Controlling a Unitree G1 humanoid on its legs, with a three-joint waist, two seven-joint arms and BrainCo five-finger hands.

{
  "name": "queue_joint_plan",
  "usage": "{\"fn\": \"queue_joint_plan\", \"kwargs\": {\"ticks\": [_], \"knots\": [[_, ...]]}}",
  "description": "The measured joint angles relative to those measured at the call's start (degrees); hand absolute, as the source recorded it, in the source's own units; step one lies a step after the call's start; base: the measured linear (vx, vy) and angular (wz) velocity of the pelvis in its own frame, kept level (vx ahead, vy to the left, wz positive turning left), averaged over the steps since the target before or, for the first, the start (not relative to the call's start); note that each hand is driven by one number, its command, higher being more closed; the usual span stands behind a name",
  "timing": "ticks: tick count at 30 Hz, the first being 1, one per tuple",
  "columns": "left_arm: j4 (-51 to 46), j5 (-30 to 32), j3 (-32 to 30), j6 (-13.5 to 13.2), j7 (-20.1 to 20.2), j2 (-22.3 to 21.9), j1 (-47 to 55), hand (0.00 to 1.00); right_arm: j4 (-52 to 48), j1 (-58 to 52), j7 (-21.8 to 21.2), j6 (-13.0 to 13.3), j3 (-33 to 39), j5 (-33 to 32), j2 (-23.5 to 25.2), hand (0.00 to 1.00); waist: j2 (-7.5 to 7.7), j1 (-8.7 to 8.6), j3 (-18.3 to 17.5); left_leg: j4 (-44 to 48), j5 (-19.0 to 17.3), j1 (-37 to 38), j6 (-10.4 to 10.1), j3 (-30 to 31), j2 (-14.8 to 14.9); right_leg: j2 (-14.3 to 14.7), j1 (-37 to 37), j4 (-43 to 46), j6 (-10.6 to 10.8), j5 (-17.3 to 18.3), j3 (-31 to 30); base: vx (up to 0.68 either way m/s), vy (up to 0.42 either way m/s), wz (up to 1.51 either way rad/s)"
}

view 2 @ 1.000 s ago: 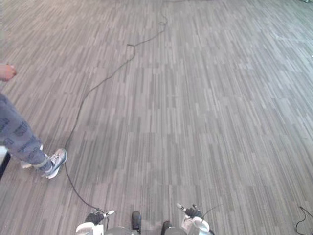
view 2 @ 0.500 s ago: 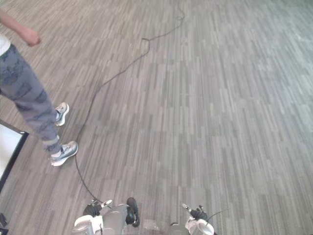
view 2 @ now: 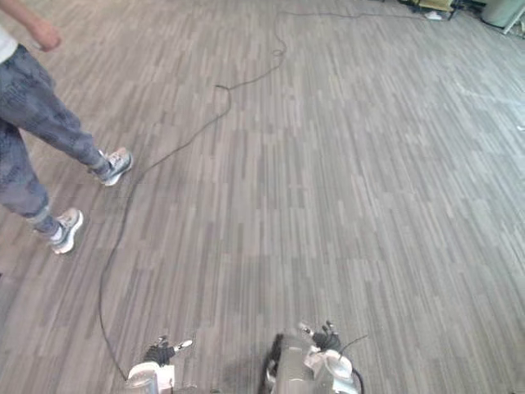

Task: Pick up cushions and gather them together orderly.

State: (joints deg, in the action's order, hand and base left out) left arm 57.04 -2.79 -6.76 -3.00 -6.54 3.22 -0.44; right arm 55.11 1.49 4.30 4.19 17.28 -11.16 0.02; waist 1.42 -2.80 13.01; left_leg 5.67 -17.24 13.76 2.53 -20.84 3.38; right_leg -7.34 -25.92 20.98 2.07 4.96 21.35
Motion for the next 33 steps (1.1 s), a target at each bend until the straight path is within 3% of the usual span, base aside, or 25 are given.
{"fn": "queue_joint_plan", "kwargs": {"ticks": [1,2,3,4,5,6,8,9,11,12,14,15,17,19,20,21,22,23,25,26,27,28,29,30,33], "knots": [[-0.02,0.45,-0.01,-0.02,0.27,0.20,-0.04,0.00,0.64,-0.34,-0.15,-0.08,0.01,-0.16,0.23,0.00,1.38,-0.45,0.23,-1.19,0.00,2.34,-0.30,1.76,-1.31,0.19,0.53,-8.88,0.44,-5.08,-1.23,0.56,-0.232,0.60],[0.04,0.51,-0.07,-0.01,0.39,0.32,-0.08,0.00,0.68,-0.74,-0.29,-0.05,0.03,-0.05,0.09,0.00,1.89,-0.78,0.55,-1.56,-0.15,3.52,-1.54,2.91,-1.51,0.30,0.91,-9.75,-1.67,-10.47,-2.33,0.57,-0.230,0.32],[1.39,0.53,-0.32,-0.01,0.59,-0.87,-0.61,0.00,0.96,0.81,-0.63,-0.10,0.36,0.20,-1.10,0.00,-1.06,-0.65,1.54,-1.97,1.17,5.21,-5.36,4.24,0.87,2.26,1.25,-6.91,-5.68,-10.75,-2.19,0.45,-0.180,-0.02],[2.02,0.55,-0.40,-0.03,0.79,-1.34,-1.16,0.00,0.94,1.46,-0.87,-0.09,0.74,0.65,-1.30,0.00,-2.22,-0.55,1.82,-2.00,3.02,5.41,-7.82,4.71,1.96,3.19,1.01,-5.30,-6.18,-8.97,-2.13,0.75,-0.331,-0.22],[2.06,0.71,-1.41,-0.03,1.11,-2.36,-1.02,0.00,0.75,1.87,-1.15,-0.10,2.37,2.15,-1.13,0.00,-3.67,-0.58,2.00,-1.35,7.27,6.68,-11.39,5.98,3.26,4.26,1.28,-1.35,-8.54,-5.22,-1.52,0.55,-0.254,-0.16],[2.06,0.75,-1.78,-0.03,1.18,-2.47,-0.97,0.00,0.72,1.83,-1.15,-0.10,2.78,2.21,-1.09,0.00,-3.72,-0.57,1.99,0.15,8.65,6.60,-13.04,6.36,3.73,4.56,1.89,-0.44,-8.72,-3.81,-1.33,0.67,-0.328,-0.08],[1.98,1.01,-3.21,-0.02,1.50,-3.39,-0.88,0.00,0.19,0.74,-1.16,-0.43,2.67,2.29,-0.69,0.00,-3.64,-0.51,2.05,13.74,13.55,2.86,-15.50,8.47,5.78,5.63,6.15,-0.75,-8.34,-0.30,-1.19,0.51,-0.221,-0.08],[0.96,1.00,-4.21,-0.03,1.50,-4.48,0.23,0.00,-0.86,-0.14,-1.14,-0.38,1.67,2.35,-0.63,0.00,-4.02,0.04,2.13,30.82,18.85,-3.94,-16.84,9.41,8.27,7.04,10.63,-3.57,-8.39,0.82,-3.11,0.53,-0.137,-0.49],[-1.73,0.91,-5.93,-0.39,1.67,-4.72,0.92,0.00,-1.98,-0.25,-1.07,-0.68,0.50,2.39,-0.09,0.00,-4.14,1.28,2.46,48.43,10.88,-12.47,-14.10,6.85,11.35,9.59,16.80,-6.90,-9.73,2.89,-6.16,0.49,-0.045,-0.75],[-2.82,0.91,-5.83,-0.38,1.65,-4.29,0.95,0.00,-2.13,-0.36,-1.08,-0.73,-0.27,2.39,0.40,0.00,-3.72,2.02,2.66,51.03,7.25,-16.13,-11.42,5.89,11.58,10.04,20.17,-8.57,-9.80,3.58,-7.50,0.56,-0.014,-0.74],[-5.44,0.38,-5.70,-0.69,1.65,-4.01,1.25,0.00,-1.63,-0.83,-1.04,-0.82,-0.68,2.35,1.32,0.00,-2.45,3.79,2.13,44.96,2.25,-23.53,-7.52,1.32,11.19,9.55,27.01,-12.61,-8.99,4.32,-11.26,0.51,0.021,-0.69],[-5.47,0.37,-5.70,-0.69,1.65,-4.02,1.25,0.00,-1.63,-0.83,-1.04,-0.82,-0.68,2.35,1.33,0.00,-2.45,3.80,2.13,44.70,2.21,-23.61,-7.52,1.29,11.18,9.54,27.10,-12.67,-8.94,4.35,-11.30,0.36,0.065,-0.77],[-5.88,0.36,-5.72,-1.28,1.34,-4.12,1.44,0.00,-1.61,-0.51,-0.94,-0.82,-0.59,2.33,1.72,0.00,-2.38,4.97,1.91,19.50,4.22,-28.31,-7.30,3.16,6.39,6.87,33.43,-15.36,-5.60,6.90,-15.58,0.54,0.160,-0.81],[-5.92,0.35,-5.68,-1.45,1.07,-4.13,1.93,0.00,-1.21,-0.60,-0.92,-0.80,-0.92,2.39,1.62,0.00,-2.83,5.22,1.28,9.27,7.86,-30.65,-8.37,7.53,4.40,5.86,36.01,-17.07,-4.00,8.42,-17.56,0.51,0.223,-0.64],[-5.79,0.36,-5.67,-1.48,0.86,-3.98,2.24,0.00,0.25,-0.44,-0.88,-0.81,-1.95,2.47,1.39,0.00,-2.76,5.91,0.54,6.58,12.96,-32.52,-8.88,9.79,3.94,4.89,37.82,-18.11,-2.59,9.79,-19.44,0.66,0.350,-0.83],[-5.54,0.37,-5.68,-1.42,0.59,-3.34,2.65,0.00,1.36,-0.64,-0.86,-0.84,-2.09,2.58,1.61,0.00,-1.77,6.48,-0.67,6.38,18.81,-31.52,-7.69,9.86,2.79,3.36,39.22,-18.99,-1.68,10.38,-21.16,0.69,0.347,-0.77],[-5.45,0.38,-5.68,-1.39,0.47,-2.89,2.91,0.00,1.84,-0.98,-0.89,-0.83,-2.13,2.60,1.96,0.00,-0.96,6.48,-1.12,6.64,19.87,-31.50,-6.70,9.46,2.40,2.59,39.33,-18.83,-1.67,10.36,-21.71,0.73,0.330,-0.67],[-5.41,0.35,-5.72,-1.27,0.45,-1.47,3.50,0.00,2.02,-1.02,-1.05,-0.90,-2.43,2.83,3.47,0.00,1.43,6.52,-2.42,8.60,17.92,-31.45,-4.23,7.65,1.32,0.41,38.02,-16.83,-1.13,8.84,-22.45,0.70,0.301,-0.50],[-5.23,0.40,-5.65,-1.10,0.42,-0.73,3.62,0.00,2.01,-1.75,-1.15,-0.92,-2.36,4.09,3.63,0.00,2.96,6.50,-2.98,12.35,13.71,-28.14,-1.89,3.89,0.79,-1.84,36.40,-8.41,1.94,6.48,-24.94,0.74,0.342,-0.66],[-4.99,0.42,-5.46,-1.05,0.36,-0.65,4.00,0.00,1.83,-2.04,-1.17,-0.73,-2.34,4.31,3.65,0.00,3.09,6.60,-3.07,12.64,11.69,-25.06,-1.53,2.19,0.71,-2.17,33.86,0.19,3.84,5.61,-25.79,0.62,0.285,-1.07],[-4.54,0.39,-4.52,-1.06,0.25,-0.54,4.31,0.00,1.08,-2.14,-1.27,-0.55,-2.77,4.35,3.61,0.00,2.66,6.58,-2.92,12.31,8.66,-21.07,-1.65,0.19,1.01,-2.80,27.97,14.46,9.21,3.16,-26.34,0.49,0.211,-1.06],[-4.21,0.38,-4.13,-0.90,0.20,-0.41,4.28,0.00,0.50,-2.23,-1.40,-0.47,-3.35,4.35,3.60,0.00,2.44,6.24,-2.76,12.19,7.07,-18.93,-1.88,-0.89,1.00,-3.21,24.47,22.34,11.29,2.09,-26.50,0.45,0.188,-1.00],[-3.33,0.35,-2.64,-0.46,0.16,0.17,4.03,0.00,-0.56,-2.53,-1.61,-0.55,-4.15,4.39,3.47,0.00,2.33,5.51,-2.57,11.39,5.34,-15.20,-1.90,-2.80,0.85,-4.43,19.22,32.56,10.73,2.62,-23.88,0.42,0.165,-0.80],[-2.70,0.34,-2.23,-0.22,0.16,0.06,3.79,0.00,-1.45,-2.56,-1.68,-0.44,-4.29,4.42,3.22,0.00,1.70,5.25,-2.19,9.57,4.40,-11.27,-2.06,-4.17,0.86,-5.52,15.91,37.03,7.97,4.06,-19.85,0.41,0.152,-0.76],[-1.49,0.32,-0.92,0.02,0.20,-0.06,2.96,0.00,-2.23,-2.05,-2.03,-0.12,-4.26,4.45,2.69,0.00,1.17,4.62,-1.49,3.02,2.24,-1.59,-3.94,-6.86,1.06,-6.74,8.87,35.99,2.44,9.04,-7.92,0.41,0.098,-0.62]]}}
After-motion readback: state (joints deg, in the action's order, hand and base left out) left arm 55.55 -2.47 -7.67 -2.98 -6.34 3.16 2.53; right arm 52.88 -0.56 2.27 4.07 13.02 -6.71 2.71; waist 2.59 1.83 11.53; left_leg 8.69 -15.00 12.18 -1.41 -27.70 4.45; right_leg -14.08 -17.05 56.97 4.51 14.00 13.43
